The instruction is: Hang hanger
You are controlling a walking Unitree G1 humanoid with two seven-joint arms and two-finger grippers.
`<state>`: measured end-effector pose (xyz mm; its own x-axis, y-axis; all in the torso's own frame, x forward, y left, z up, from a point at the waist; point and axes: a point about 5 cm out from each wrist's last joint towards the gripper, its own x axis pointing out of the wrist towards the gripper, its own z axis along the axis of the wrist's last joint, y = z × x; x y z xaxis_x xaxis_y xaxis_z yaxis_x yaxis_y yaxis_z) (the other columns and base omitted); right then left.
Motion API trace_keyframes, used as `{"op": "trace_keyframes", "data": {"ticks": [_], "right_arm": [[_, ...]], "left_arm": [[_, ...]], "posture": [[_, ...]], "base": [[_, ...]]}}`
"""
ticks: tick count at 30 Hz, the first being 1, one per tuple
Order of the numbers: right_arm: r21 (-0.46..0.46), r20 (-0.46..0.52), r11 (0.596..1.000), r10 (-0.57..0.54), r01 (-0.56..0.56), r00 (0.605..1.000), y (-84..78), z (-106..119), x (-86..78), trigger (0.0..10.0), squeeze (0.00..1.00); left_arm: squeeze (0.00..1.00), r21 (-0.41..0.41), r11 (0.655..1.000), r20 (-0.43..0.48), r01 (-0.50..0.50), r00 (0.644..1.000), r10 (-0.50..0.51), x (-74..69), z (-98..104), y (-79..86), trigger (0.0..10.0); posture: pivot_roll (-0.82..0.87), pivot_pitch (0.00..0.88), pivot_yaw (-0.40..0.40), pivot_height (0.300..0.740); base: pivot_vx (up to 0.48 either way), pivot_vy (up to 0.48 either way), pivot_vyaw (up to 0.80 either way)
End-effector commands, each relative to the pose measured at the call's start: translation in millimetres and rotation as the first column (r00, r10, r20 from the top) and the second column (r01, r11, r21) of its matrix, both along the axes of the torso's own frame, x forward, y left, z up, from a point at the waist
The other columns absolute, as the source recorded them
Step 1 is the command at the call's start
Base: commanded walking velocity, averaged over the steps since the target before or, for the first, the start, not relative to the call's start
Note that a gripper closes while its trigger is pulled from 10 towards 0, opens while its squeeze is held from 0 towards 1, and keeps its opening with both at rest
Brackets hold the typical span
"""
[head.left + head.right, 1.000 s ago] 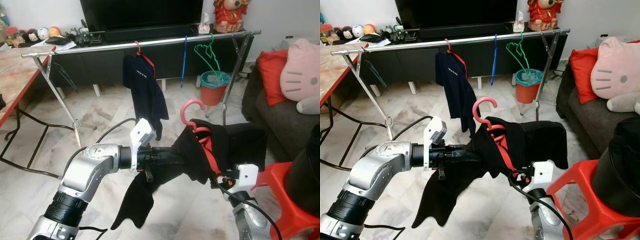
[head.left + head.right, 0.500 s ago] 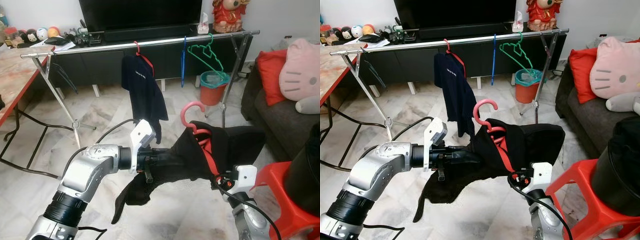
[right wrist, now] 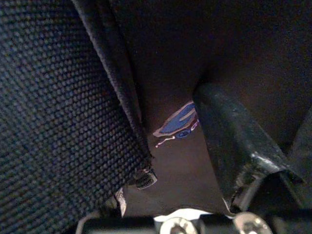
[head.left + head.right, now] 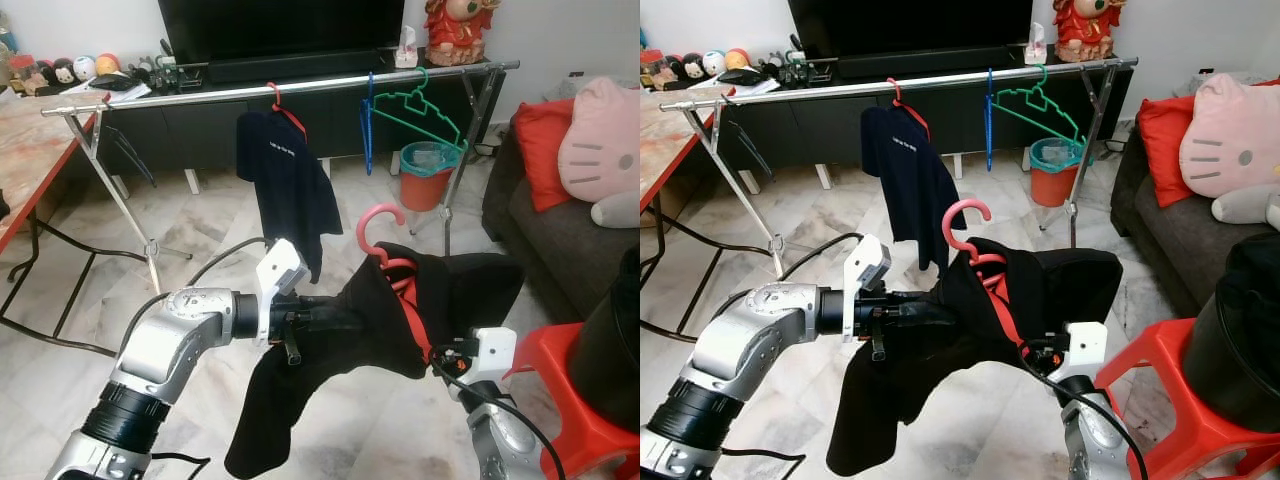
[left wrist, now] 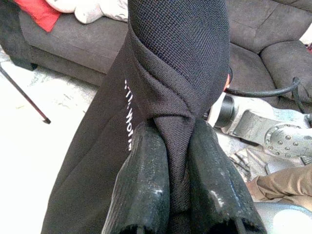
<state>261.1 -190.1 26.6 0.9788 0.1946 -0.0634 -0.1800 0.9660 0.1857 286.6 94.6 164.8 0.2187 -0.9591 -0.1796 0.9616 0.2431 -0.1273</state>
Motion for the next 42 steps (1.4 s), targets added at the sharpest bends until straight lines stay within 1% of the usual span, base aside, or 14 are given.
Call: {"op": "trace_keyframes", "data": {"ticks": [1, 18, 20, 23, 25, 26, 28, 29, 34, 35, 36, 37, 38, 42], "right_arm": [[-0.007, -0.001, 1.000, -0.005, 0.005, 1.000, -0.4, 0, 0.3, 0.0, 0.00], [-0.015, -0.008, 1.000, -0.006, 0.006, 1.000, -3.0, -1, -0.1, 0.0, 0.00], [-0.016, -0.010, 1.000, -0.004, 0.004, 1.000, -3.3, -1, 0.0, 0.0, 0.00], [-0.025, -0.015, 1.000, 0.001, -0.002, 1.000, -3.6, -2, 0.3, 0.0, 0.00], [-0.035, -0.018, 0.999, 0.006, -0.006, 1.000, -4.6, -2, -0.3, 0.0, 0.00], [-0.035, -0.019, 0.999, 0.006, -0.006, 1.000, -4.8, -2, -0.4, 0.0, 0.00], [-0.045, -0.026, 0.999, 0.005, -0.006, 1.000, -7.2, -3, -1.1, 0.0, 0.00], [-0.047, -0.027, 0.999, 0.004, -0.006, 1.000, -7.6, -3, -1.1, 0.0, 0.00], [-0.055, -0.030, 0.998, 0.009, -0.011, 1.000, -9.0, -2, -0.3, 0.0, 0.00], [-0.059, -0.035, 0.998, 0.015, -0.017, 0.999, -9.1, -3, 0.1, 0.0, 0.00], [-0.059, -0.035, 0.998, 0.015, -0.017, 0.999, -9.1, -3, 0.1, 0.0, 0.00], [-0.070, -0.042, 0.997, 0.032, -0.034, 0.999, -8.3, -3, 1.3, 0.0, 0.00], [-0.073, -0.044, 0.997, 0.037, -0.040, 0.998, -8.1, -3, 1.7, 0.0, 0.00], [-0.084, -0.050, 0.995, 0.053, -0.057, 0.997, -8.3, -3, 3.0, 0.0, 0.00]], "left_arm": [[0.00, 0.008, 1.000, 0.035, 0.006, 0.999, -0.006, -0.6, 5, 1.1, 10.0], [0.00, 0.080, 0.997, 0.031, -0.022, 0.999, 0.020, -1.7, -7, 10.3, 10.0], [0.00, 0.093, 0.995, 0.033, -0.030, 0.999, 0.027, -1.6, -9, 11.7, 10.0], [0.00, 0.156, 0.987, 0.044, -0.028, 0.999, 0.022, -1.8, -14, 17.8, 10.0], [0.00, 0.227, 0.974, 0.059, -0.031, 0.998, 0.018, -1.2, -20, 24.6, 10.0], [0.00, 0.236, 0.971, 0.062, -0.031, 0.998, 0.017, -1.1, -21, 25.6, 10.0], [0.00, 0.350, 0.936, 0.093, -0.033, 0.996, 0.000, -0.8, -31, 37.4, 10.0], [0.00, 0.378, 0.925, 0.094, -0.027, 0.995, -0.010, -1.5, -33, 41.1, 10.0], [0.00, 0.465, 0.885, 0.084, 0.004, 0.995, -0.049, -4.1, -37, 57.6, 10.0], [0.00, 0.494, 0.869, 0.087, 0.013, 0.994, -0.065, -4.1, -37, 62.2, 10.0], [0.00, 0.494, 0.869, 0.087, 0.013, 0.994, -0.065, -4.1, -37, 62.2, 10.0], [0.00, 0.548, 0.835, 0.085, 0.045, 0.990, -0.110, -5.1, -38, 70.8, 10.0], [0.00, 0.565, 0.823, 0.082, 0.057, 0.989, -0.125, -5.5, -38, 73.8, 10.0], [0.00, 0.595, 0.796, 0.078, 0.111, 0.978, -0.194, -7.5, -34, 80.9, 10.0]], "posture": [[-0.13, 0.000, 0.029, 0.740], [-0.13, 0.000, 0.024, 0.740], [-0.13, 0.000, 0.024, 0.740], [-0.13, 0.000, 0.023, 0.740], [-0.13, 0.000, 0.022, 0.740], [-0.13, 0.000, 0.022, 0.740], [-0.13, 0.000, 0.022, 0.740], [-0.13, 0.000, 0.022, 0.740], [-0.12, 0.000, 0.014, 0.740], [-0.12, 0.000, 0.012, 0.740], [-0.12, 0.000, 0.012, 0.740], [-0.12, 0.000, 0.006, 0.740], [-0.12, 0.000, 0.004, 0.740], [-0.11, 0.000, -0.004, 0.740]], "base": [[0.000, 0.000, 0.00], [0.000, 0.000, 0.00], [0.000, 0.000, 0.00], [0.000, 0.000, 0.00], [0.000, 0.000, 0.00], [0.000, 0.000, 0.00], [0.000, 0.000, 0.00], [0.000, 0.000, 0.00], [0.000, 0.000, 0.00], [0.000, 0.000, 0.00], [0.000, 0.000, 0.00], [0.000, 0.000, 0.00], [0.000, 0.000, 0.00], [0.000, 0.000, 0.00]]}}
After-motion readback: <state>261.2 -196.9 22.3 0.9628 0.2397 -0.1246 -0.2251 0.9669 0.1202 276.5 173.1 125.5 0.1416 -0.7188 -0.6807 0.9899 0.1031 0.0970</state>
